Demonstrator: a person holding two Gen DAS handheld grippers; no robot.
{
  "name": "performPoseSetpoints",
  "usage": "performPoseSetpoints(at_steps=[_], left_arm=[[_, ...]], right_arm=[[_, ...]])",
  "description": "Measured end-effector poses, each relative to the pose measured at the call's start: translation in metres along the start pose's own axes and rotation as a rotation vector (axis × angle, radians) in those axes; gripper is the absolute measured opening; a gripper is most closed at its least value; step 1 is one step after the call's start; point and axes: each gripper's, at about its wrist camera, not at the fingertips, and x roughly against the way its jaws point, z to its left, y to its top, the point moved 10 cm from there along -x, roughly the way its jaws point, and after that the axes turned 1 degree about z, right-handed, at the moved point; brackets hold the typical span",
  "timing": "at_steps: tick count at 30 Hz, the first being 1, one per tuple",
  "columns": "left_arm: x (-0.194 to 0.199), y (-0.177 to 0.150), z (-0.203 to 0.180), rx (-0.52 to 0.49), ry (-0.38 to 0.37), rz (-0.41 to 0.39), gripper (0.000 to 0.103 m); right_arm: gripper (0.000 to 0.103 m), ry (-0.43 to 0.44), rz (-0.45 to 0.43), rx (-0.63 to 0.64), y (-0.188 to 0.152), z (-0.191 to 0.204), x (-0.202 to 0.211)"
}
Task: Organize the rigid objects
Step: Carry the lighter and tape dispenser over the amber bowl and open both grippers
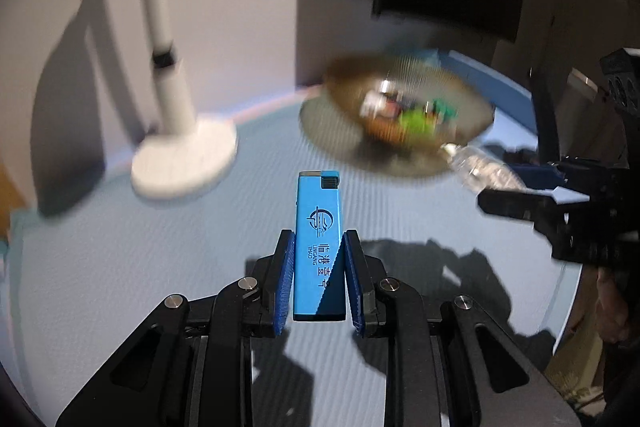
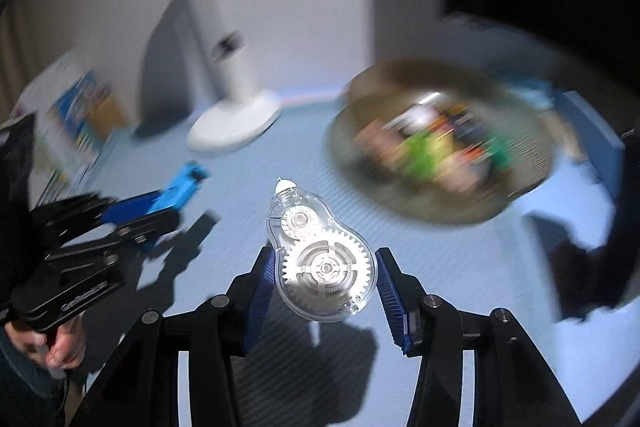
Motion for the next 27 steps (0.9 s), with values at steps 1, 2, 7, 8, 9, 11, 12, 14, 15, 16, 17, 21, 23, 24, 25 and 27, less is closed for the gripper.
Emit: performPoseSetpoints(at_steps=[1, 2, 7, 8, 9, 11, 12, 14, 15, 16, 17, 21, 23, 24, 25, 27], left_arm=[[-0.001, 0.022, -0.006, -0.01, -0.005, -0.028, 0.021], [-0.003, 0.039, -0.011, -0.015, -0.01, -0.051, 0.021], [-0.039, 0.122, -0.036, 0.053, -0.127, -0.081, 0.021], [-0.049, 0.131, -0.041, 0.056, -0.143, -0.073, 0.021], [-0.063, 0.139, -0.048, 0.053, -0.147, -0.059, 0.021], [-0.089, 0.143, -0.058, 0.044, -0.151, -0.028, 0.021], [-0.098, 0.142, -0.062, 0.045, -0.155, -0.013, 0.021], [-0.124, 0.136, -0.069, 0.054, -0.167, 0.032, 0.021], [-0.132, 0.134, -0.071, 0.058, -0.168, 0.045, 0.021], [-0.139, 0.131, -0.072, 0.063, -0.169, 0.056, 0.021], [-0.145, 0.13, -0.073, 0.064, -0.169, 0.064, 0.021], [-0.16, 0.124, -0.077, 0.047, -0.161, 0.08, 0.021], [-0.164, 0.125, -0.078, 0.052, -0.162, 0.083, 0.022], [-0.164, 0.126, -0.078, 0.059, -0.166, 0.079, 0.034], [-0.162, 0.128, -0.076, 0.071, -0.168, 0.066, 0.041], [-0.153, 0.132, -0.072, 0.087, -0.162, 0.035, 0.07]], right_arm=[[0.049, -0.031, -0.019, -0.017, 0.012, -0.013, 0.003], [0.049, -0.078, -0.039, -0.048, 0.027, -0.033, 0.007], [0.049, -0.146, -0.062, -0.274, 0.08, -0.111, 0.003], [0.049, -0.154, -0.064, -0.291, 0.085, -0.12, 0.001], [0.049, -0.172, -0.061, -0.304, 0.09, -0.128, -0.004], [0.049, -0.178, -0.038, -0.324, 0.093, -0.14, -0.017], [0.049, -0.168, -0.023, -0.334, 0.092, -0.143, -0.024], [0.049, -0.156, 0.008, -0.346, 0.089, -0.145, -0.039], [0.049, -0.158, 0.021, -0.346, 0.086, -0.145, -0.044], [0.049, -0.159, 0.033, -0.344, 0.084, -0.146, -0.051], [0.049, -0.154, 0.048, -0.343, 0.082, -0.146, -0.058], [0.049, -0.139, 0.074, -0.339, 0.079, -0.146, -0.073], [0.049, -0.119, 0.075, -0.349, 0.08, -0.145, -0.078], [0.049, -0.114, 0.072, -0.354, 0.081, -0.145, -0.08], [0.059, -0.105, 0.07, -0.358, 0.082, -0.146, -0.081], [0.073, -0.09, 0.066, -0.38, 0.083, -0.151, -0.082]])
